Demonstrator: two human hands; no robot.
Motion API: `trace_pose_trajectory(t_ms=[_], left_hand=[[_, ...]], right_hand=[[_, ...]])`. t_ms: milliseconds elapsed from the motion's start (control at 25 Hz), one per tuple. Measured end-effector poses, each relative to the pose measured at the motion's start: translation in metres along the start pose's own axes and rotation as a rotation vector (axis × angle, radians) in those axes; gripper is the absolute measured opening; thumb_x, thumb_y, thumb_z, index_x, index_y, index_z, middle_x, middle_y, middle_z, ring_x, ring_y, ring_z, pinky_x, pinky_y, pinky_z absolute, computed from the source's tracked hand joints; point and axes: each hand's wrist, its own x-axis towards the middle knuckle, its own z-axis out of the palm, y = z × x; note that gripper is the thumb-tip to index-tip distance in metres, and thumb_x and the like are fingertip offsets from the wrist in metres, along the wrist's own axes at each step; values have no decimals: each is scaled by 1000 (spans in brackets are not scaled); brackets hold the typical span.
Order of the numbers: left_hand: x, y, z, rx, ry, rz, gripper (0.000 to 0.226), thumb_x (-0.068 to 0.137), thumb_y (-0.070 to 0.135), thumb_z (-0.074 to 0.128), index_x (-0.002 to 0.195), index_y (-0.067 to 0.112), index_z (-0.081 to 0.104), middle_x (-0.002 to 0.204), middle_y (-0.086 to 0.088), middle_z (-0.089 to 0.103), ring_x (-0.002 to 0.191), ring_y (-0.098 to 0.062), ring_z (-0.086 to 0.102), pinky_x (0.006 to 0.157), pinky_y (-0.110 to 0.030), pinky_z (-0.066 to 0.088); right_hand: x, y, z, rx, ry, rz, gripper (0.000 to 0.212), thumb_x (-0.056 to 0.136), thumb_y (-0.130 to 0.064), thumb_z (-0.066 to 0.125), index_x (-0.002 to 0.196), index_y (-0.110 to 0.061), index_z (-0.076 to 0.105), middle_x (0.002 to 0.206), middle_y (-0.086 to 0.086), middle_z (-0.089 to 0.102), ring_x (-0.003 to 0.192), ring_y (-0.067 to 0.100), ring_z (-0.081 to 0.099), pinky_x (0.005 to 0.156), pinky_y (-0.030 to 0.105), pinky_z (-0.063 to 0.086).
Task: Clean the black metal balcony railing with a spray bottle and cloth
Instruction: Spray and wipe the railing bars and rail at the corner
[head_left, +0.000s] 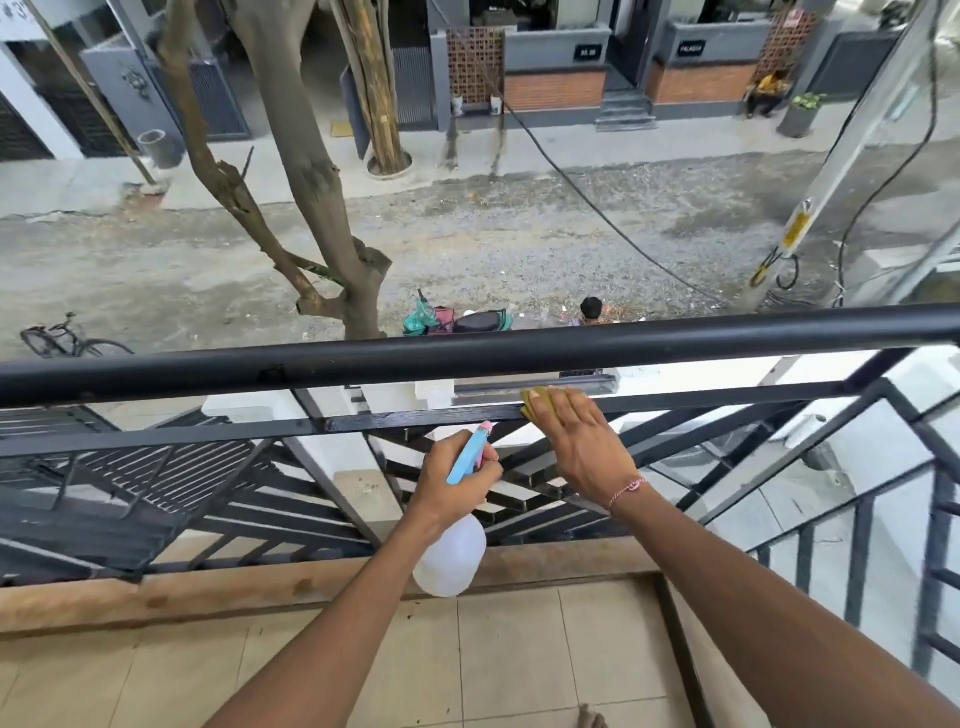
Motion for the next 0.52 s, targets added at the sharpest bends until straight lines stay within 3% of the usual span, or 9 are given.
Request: trace_pose_trajectory(t_ms=[160, 360, 520], left_hand=[[9, 22, 41, -32, -32, 21, 11, 90, 11, 70, 85, 21, 68, 91, -7, 68, 81, -23, 65, 73, -38, 61], [20, 54, 94, -37, -86, 27, 12, 90, 12, 70, 84, 23, 69, 88, -9, 68, 80, -19, 64, 77, -46, 61], [27, 70, 138, -42, -131, 43, 13, 89, 14, 71, 82, 25, 69, 91, -2, 69, 86, -29, 67, 79, -50, 61]], right_hand=[[-19, 51, 0, 0, -15, 28, 76, 88, -7, 44, 158, -14, 15, 154, 17, 33, 144, 39, 29, 122, 49, 24], [-43, 113, -4, -7, -24, 45, 78, 87, -3, 46, 158, -14, 14, 153, 18, 35, 144, 39, 30, 121, 51, 26], [-60, 161, -6, -11, -11, 38, 77, 89, -5, 50, 158, -13, 17, 153, 17, 36, 143, 39, 32, 120, 50, 29]])
